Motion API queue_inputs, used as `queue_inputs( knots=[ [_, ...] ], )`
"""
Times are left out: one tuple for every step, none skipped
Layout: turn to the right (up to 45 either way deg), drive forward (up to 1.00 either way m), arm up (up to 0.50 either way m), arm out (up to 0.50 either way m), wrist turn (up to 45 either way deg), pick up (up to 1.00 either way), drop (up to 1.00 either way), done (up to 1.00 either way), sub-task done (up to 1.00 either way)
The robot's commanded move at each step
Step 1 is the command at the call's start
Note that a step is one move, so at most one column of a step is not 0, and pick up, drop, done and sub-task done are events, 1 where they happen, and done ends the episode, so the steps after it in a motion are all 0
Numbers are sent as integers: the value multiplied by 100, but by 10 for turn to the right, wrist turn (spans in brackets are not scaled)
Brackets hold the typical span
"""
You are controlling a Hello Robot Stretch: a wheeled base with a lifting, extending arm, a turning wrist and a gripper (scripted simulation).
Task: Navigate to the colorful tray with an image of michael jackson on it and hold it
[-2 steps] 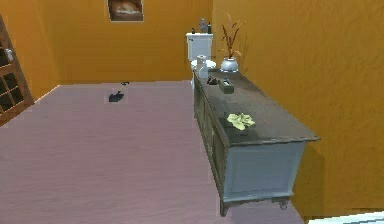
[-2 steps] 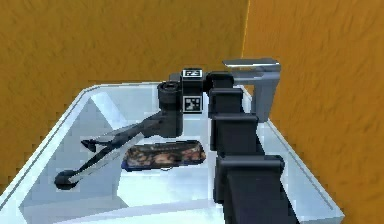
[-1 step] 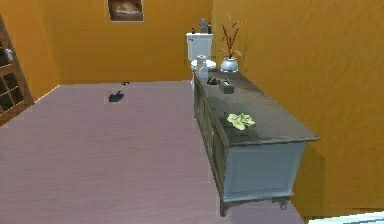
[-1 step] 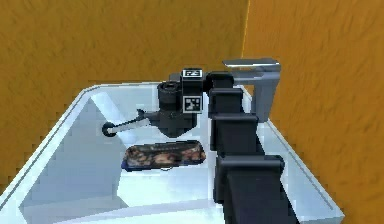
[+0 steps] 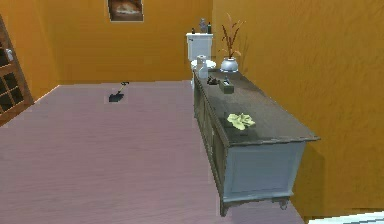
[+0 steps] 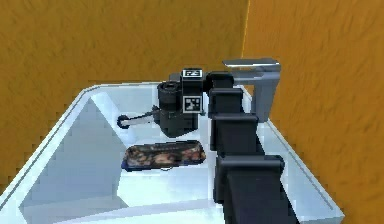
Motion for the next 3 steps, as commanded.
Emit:
queue_inputs(
  knots=[
    [0,0,-18,0,0,0,0,0,0],
    [0,0,0,0,0,100,0,0,0],
    [0,0,10,0,0,0,0,0,0]
  ],
)
